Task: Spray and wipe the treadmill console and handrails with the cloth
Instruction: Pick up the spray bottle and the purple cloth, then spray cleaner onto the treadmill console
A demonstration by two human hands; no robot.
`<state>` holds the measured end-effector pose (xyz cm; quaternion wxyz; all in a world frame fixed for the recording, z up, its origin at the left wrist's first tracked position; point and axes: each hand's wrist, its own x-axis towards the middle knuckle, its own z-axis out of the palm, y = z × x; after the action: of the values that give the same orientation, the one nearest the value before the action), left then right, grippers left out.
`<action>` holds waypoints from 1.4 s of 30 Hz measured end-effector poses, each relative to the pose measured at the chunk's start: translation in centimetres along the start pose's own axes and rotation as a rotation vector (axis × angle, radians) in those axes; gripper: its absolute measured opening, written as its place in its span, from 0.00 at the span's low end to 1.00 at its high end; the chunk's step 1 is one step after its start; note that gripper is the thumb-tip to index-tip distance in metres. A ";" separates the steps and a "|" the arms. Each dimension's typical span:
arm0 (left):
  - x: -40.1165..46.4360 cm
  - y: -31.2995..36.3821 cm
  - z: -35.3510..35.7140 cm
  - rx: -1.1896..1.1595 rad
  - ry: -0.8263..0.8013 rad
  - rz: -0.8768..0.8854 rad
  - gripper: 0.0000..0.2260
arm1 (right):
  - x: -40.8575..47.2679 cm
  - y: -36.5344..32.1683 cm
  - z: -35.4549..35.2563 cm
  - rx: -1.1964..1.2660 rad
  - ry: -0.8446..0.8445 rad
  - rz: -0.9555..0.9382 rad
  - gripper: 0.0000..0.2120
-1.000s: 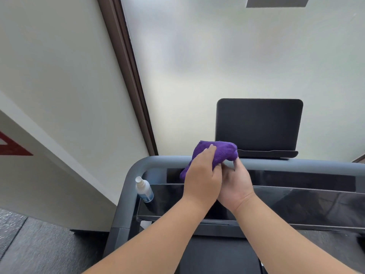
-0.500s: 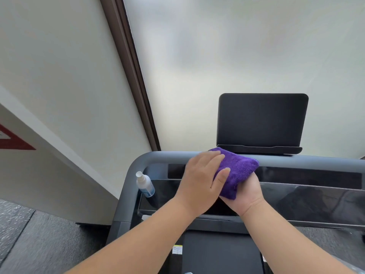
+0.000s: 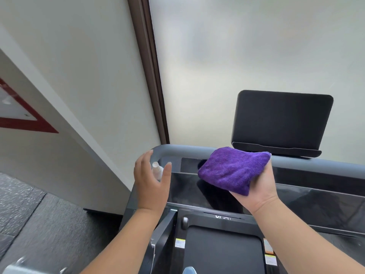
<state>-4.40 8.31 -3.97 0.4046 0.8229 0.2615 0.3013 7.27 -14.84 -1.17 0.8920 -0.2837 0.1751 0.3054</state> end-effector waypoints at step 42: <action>-5.2 15.3 15.0 -0.497 -0.492 -0.035 0.13 | -11.5 -9.3 -7.6 0.108 0.188 -0.338 0.34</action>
<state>5.51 -10.99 -0.25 0.6485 0.7427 0.0887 0.1413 3.61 -30.66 2.22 0.9242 -0.2881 0.2236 0.1134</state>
